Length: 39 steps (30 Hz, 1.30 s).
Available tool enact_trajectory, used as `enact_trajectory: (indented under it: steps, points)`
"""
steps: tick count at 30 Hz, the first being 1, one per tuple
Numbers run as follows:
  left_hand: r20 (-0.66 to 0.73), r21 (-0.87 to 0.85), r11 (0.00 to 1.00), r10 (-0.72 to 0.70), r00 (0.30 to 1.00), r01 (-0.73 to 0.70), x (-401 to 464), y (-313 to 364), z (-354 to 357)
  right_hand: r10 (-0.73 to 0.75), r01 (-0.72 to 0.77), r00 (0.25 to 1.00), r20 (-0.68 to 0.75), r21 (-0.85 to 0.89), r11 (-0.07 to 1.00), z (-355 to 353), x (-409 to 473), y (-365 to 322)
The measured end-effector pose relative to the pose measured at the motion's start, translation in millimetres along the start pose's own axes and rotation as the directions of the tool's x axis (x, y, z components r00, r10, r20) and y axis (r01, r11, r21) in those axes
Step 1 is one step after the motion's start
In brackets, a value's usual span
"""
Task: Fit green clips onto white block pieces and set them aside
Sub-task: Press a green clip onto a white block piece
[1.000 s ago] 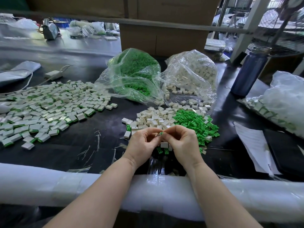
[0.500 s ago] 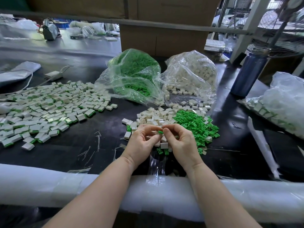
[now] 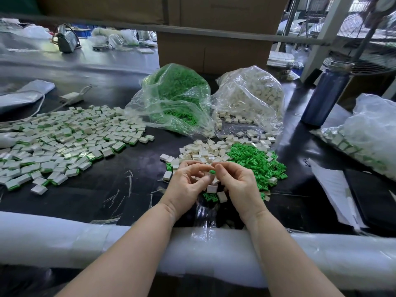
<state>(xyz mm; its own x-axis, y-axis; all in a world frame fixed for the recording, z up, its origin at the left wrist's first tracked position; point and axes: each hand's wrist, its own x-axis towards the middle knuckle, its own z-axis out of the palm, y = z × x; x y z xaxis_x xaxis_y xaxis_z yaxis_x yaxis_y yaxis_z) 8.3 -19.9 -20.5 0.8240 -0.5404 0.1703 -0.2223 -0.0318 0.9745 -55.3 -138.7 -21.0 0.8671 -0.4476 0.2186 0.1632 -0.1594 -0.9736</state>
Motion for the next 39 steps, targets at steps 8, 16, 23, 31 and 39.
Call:
enact_trajectory:
  steps: [8, 16, 23, 31, 39]
  points:
    - [-0.077, -0.066, 0.997, -0.044, 0.996, 0.039, 3.7, -5.8, -0.2, -0.064, 0.021, 0.975, -0.211, -0.201, 0.979, -2.4, 2.5, 5.4]
    - [-0.056, -0.075, 0.996, -0.043, 0.998, 0.038, 1.0, -3.8, -0.4, -0.091, 0.02, 0.979, -0.185, -0.357, 0.934, -1.9, 2.9, 8.5]
    - [-0.006, 0.0, 1.0, 0.011, 1.0, -0.011, -0.8, -0.2, -2.3, 0.04, -0.034, 0.998, 0.055, -0.111, 0.993, 2.9, -3.3, -0.5]
    - [0.035, 0.015, 1.0, -0.004, 0.999, 0.004, -1.2, 0.4, -0.8, 0.135, -0.131, 0.984, 0.116, -0.037, 0.991, 1.0, -1.0, 0.8]
    - [-0.033, -0.035, 0.999, -0.001, 0.999, 0.0, 1.1, -1.9, -1.7, 0.055, -0.054, 0.998, 0.012, -0.053, 0.997, 1.4, -0.8, 2.9]
